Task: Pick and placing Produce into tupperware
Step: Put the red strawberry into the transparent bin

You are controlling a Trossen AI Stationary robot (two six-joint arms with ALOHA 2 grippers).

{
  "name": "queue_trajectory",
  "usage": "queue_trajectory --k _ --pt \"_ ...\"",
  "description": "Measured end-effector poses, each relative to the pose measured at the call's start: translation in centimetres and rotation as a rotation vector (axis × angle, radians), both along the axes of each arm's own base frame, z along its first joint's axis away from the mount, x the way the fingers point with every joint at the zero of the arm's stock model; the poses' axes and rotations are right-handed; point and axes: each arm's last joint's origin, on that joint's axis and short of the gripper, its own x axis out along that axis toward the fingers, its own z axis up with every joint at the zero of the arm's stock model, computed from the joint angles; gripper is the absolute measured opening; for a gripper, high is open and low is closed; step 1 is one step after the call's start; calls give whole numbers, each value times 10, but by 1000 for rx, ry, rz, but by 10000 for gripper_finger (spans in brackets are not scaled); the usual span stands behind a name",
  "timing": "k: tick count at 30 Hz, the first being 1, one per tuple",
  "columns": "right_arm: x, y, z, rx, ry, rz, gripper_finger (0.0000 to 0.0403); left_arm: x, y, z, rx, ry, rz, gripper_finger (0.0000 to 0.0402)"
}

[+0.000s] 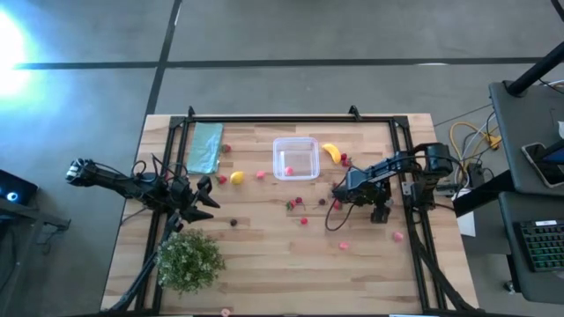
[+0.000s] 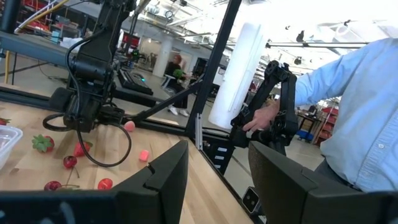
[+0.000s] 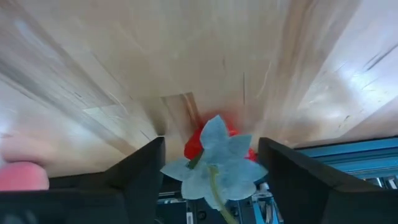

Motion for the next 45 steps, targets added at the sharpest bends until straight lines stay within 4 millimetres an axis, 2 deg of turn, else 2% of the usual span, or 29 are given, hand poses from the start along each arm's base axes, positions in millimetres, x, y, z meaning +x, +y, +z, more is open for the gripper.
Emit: queue_trajectory --k 10,15,18,22,25,29,31,33,35,38,45 --pt "-1 0 1 -7 14 -11 168 0 0 0 0 0 4 155" --pt "2 2 4 12 8 -77 143 0 0 0 -1 0 4 155" --pt "7 4 13 23 -46 -117 142 0 0 0 0 0 3 155" --pt "19 7 40 66 -200 -213 150 0 0 0 0 0 3 155" --pt "31 10 72 161 -400 -306 151 0 0 0 0 0 3 155" --pt "54 11 124 242 -784 -398 150 0 0 0 0 0 3 155" --pt "65 6 148 194 -973 -435 150 0 0 0 0 0 3 155" --pt "73 -4 164 106 -1075 -477 150 0 0 0 0 0 2 155" --pt "84 -18 168 43 -1097 -508 150 0 0 0 0 0 2 155" --pt "106 -40 159 2 -1076 -537 150 0 0 0 0 0 -1 155" --pt "175 -83 138 -88 -1082 -475 150 0 0 0 0 0 0 155"
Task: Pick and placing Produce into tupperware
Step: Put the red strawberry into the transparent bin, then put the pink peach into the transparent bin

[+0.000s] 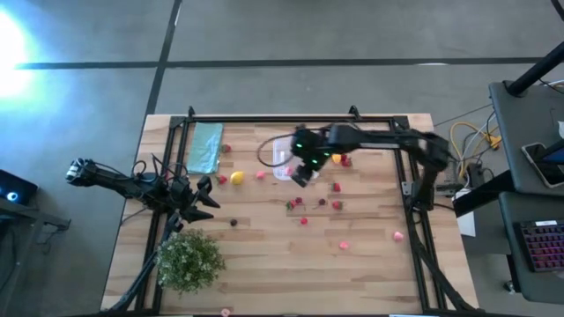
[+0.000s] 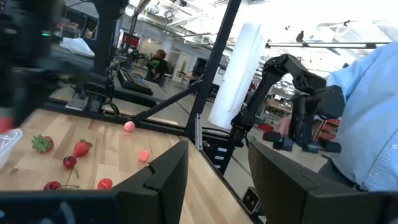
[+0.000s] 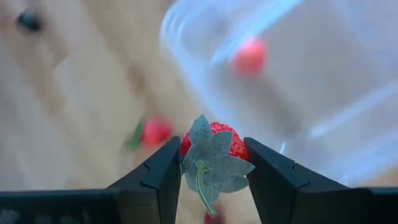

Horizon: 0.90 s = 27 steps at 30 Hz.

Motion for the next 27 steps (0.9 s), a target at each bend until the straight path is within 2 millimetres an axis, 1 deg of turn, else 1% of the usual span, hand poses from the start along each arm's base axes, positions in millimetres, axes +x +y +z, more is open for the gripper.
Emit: queue_trajectory --k 3,6,10,15,17,20,22,25,27 --pt "16 -13 1 -40 28 -3 152 0 0 0 0 0 0 155" --pt "24 -20 3 -75 69 -5 170 0 0 0 0 0 0 155" --pt "32 -23 11 -98 59 -3 218 0 0 0 0 1 1 155" --pt "29 -22 19 -101 76 8 279 0 0 0 -1 0 4 155" --pt "21 -20 24 -94 120 26 295 0 0 0 -1 -1 4 155" --pt "-1 -13 35 -90 235 97 308 0 0 0 -1 -1 4 155" --pt "-23 -2 41 -96 371 163 309 0 0 0 -1 0 4 155" --pt "-52 19 44 -96 566 247 303 0 0 0 -1 -1 4 155" --pt "-65 35 42 -113 577 269 298 0 0 0 -1 0 3 155"
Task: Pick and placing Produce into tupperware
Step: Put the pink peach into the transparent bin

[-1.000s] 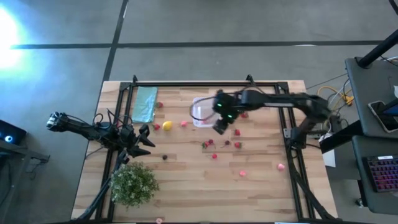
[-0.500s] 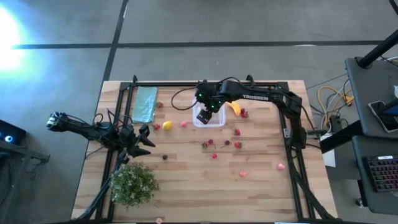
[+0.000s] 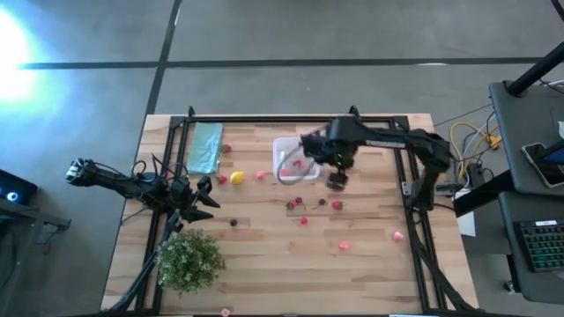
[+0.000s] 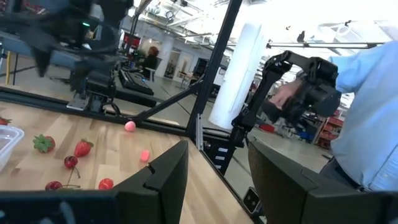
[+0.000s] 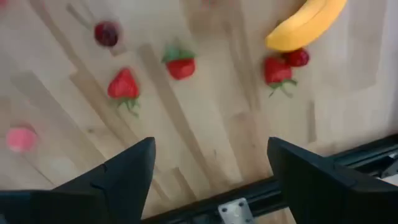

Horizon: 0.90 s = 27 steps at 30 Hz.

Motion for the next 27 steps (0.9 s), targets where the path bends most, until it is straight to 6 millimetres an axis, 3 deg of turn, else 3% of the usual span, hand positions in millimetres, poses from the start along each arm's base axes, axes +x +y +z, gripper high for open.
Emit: queue_trajectory --k 3,9,16,20,27 --pt "-26 27 -5 59 41 1 291 0 0 0 0 -1 0 155" --pt "-82 80 -35 63 175 48 283 0 0 0 0 -1 -2 155" --pt "-132 113 -78 135 420 -133 281 0 0 0 1 0 -3 155" --pt "-137 120 -94 196 466 -195 276 0 0 0 0 -1 -3 155" --pt "-128 132 -108 295 407 -166 272 0 0 0 0 0 -3 155"
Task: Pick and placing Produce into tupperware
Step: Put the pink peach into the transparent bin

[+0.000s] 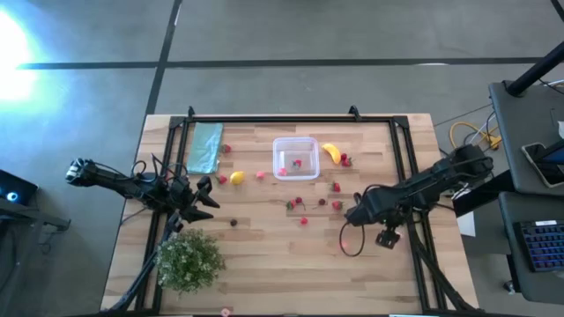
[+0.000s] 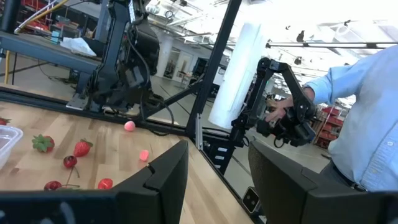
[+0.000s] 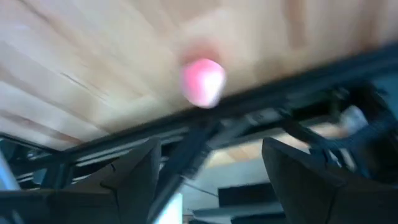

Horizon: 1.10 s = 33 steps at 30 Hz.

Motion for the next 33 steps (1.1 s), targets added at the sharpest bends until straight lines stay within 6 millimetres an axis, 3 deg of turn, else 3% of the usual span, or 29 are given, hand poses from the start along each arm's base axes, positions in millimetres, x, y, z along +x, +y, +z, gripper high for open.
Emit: queue_trajectory --k 4,14,19,33 --pt "2 10 -12 51 -41 16 276 0 0 0 0 1 3 155" --pt "-10 21 -41 34 64 102 287 0 0 0 0 -1 3 155" --pt "-9 23 -54 67 21 106 275 0 0 0 0 0 2 155" --pt "-20 16 -66 19 37 114 227 0 0 0 0 0 1 155"
